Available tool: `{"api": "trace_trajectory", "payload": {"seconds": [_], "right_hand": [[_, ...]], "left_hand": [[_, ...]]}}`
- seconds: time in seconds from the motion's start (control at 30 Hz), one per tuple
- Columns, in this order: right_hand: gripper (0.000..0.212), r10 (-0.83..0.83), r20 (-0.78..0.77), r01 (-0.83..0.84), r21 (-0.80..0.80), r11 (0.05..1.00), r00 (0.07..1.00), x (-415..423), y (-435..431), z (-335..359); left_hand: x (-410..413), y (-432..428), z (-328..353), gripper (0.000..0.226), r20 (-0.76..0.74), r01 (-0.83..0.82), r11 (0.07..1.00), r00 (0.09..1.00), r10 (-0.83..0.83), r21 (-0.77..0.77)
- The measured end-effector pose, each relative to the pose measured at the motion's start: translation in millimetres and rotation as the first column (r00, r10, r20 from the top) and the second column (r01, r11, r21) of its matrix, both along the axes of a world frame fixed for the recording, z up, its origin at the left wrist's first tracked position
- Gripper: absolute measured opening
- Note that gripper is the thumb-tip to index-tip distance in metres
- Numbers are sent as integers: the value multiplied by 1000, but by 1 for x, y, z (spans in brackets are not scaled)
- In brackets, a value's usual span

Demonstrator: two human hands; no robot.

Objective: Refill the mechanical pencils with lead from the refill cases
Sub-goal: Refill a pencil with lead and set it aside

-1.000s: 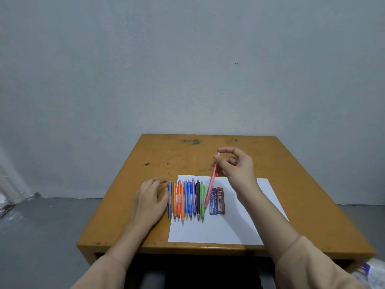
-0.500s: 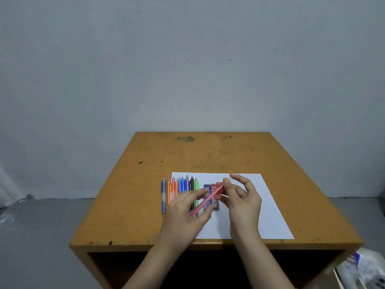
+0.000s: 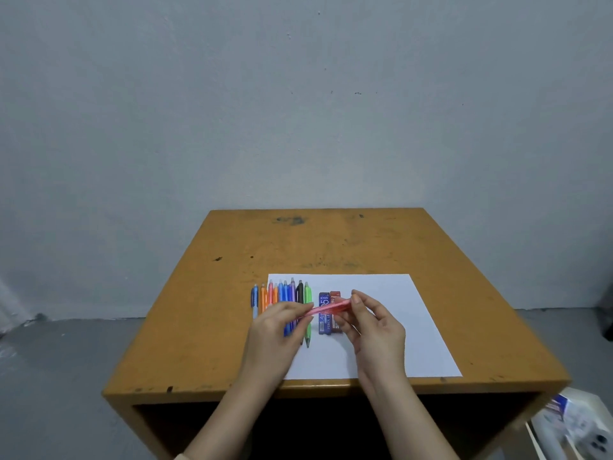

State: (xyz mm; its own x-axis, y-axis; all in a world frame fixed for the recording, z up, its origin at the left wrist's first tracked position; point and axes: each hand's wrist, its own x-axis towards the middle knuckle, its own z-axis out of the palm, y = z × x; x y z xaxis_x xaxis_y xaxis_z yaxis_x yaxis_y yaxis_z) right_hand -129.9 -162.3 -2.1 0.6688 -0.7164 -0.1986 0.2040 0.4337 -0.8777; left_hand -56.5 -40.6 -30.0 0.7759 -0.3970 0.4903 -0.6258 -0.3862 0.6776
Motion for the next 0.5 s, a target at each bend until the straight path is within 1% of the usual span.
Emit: {"api": "trace_trajectory", "payload": {"seconds": [0.17,0.27,0.33,0.5], "right_hand": [[7,58,-43,-56,44,997,997,3,0,-3],[8,60,-30,-57,76,995,998,4,0,-6],[8,59,-14,-57,100,993,998,5,0,-7],[11,70,-10,-67,139,988,998,10,3,-11]], "left_hand": [[11,7,-14,21,83,31,999,996,-27,-43],[13,9,-21,32,155,27,999,988,-20,-38],[14,11,-24,32,211,31,998,977,-20,-46],[16,14,-27,30,232,21,993,973,6,-117]]}}
